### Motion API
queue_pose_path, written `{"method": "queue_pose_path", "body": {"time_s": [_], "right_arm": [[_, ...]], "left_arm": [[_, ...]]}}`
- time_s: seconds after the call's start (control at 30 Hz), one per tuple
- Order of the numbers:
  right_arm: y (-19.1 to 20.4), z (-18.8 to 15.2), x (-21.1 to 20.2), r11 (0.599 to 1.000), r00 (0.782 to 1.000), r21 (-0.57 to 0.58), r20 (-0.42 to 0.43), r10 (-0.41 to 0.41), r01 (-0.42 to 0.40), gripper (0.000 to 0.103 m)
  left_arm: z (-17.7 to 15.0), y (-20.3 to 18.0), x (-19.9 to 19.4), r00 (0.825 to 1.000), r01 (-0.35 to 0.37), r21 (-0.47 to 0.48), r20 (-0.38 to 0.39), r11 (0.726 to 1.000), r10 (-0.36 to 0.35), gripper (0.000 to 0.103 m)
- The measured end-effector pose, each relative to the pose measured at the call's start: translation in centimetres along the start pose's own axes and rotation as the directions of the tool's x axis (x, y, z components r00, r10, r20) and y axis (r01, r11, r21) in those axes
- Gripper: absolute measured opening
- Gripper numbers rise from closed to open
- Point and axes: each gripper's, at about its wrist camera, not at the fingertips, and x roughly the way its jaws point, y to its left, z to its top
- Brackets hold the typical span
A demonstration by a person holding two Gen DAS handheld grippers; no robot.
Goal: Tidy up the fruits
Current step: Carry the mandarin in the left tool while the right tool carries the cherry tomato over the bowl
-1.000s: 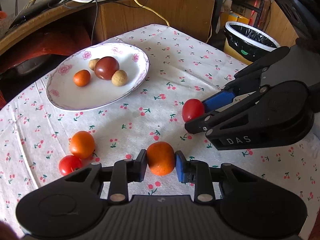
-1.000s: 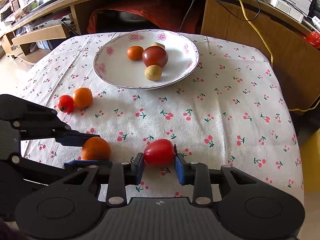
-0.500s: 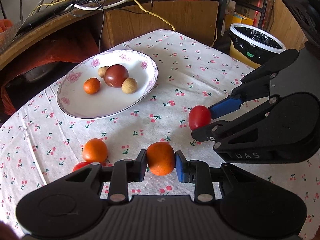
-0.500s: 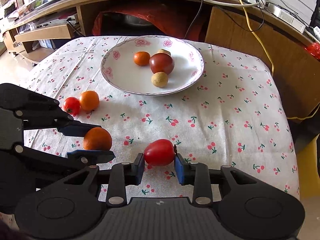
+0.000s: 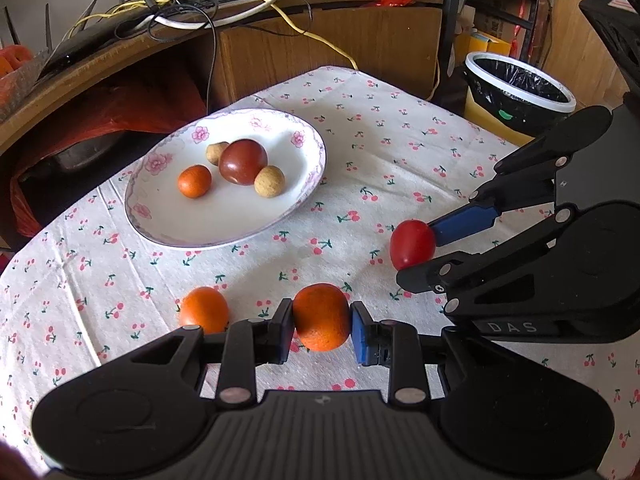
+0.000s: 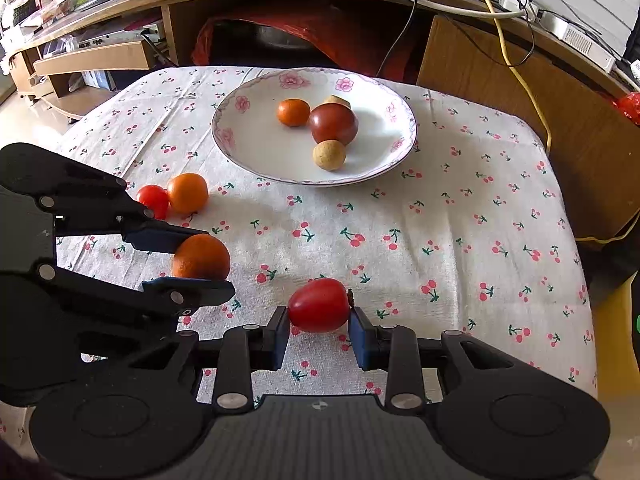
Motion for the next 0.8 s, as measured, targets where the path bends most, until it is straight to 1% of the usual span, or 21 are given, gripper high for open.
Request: {"method": "queue_pose_path", "body": {"time_s": [0.3, 0.57, 0.8], "right_arm": [[0.1, 0.9, -0.7, 1.0, 0.999, -0.004, 0.03, -0.014, 0.014, 0.027], [0.3, 2.6, -1.2, 1.0, 0.997, -0.015, 0.071, -0.025, 0.027, 0.027], [-0.3, 5.0, -1.3, 1.0, 0.993, -0.003, 0.112, -0.029, 0.03, 0.028]], "left_arm": [[1.1, 1.1, -0.7, 0.999, -0.026, -0.015, 0.031, 1.0, 0.026, 0.038], [2.8, 2.4, -1.0, 0.995, -0.076, -0.022, 0.07, 0.997, 0.077, 0.038], [4.9, 4.3, -0.5, 0.988, -0.114, -0.057, 0.097, 0.992, 0.119, 0.037]]}}
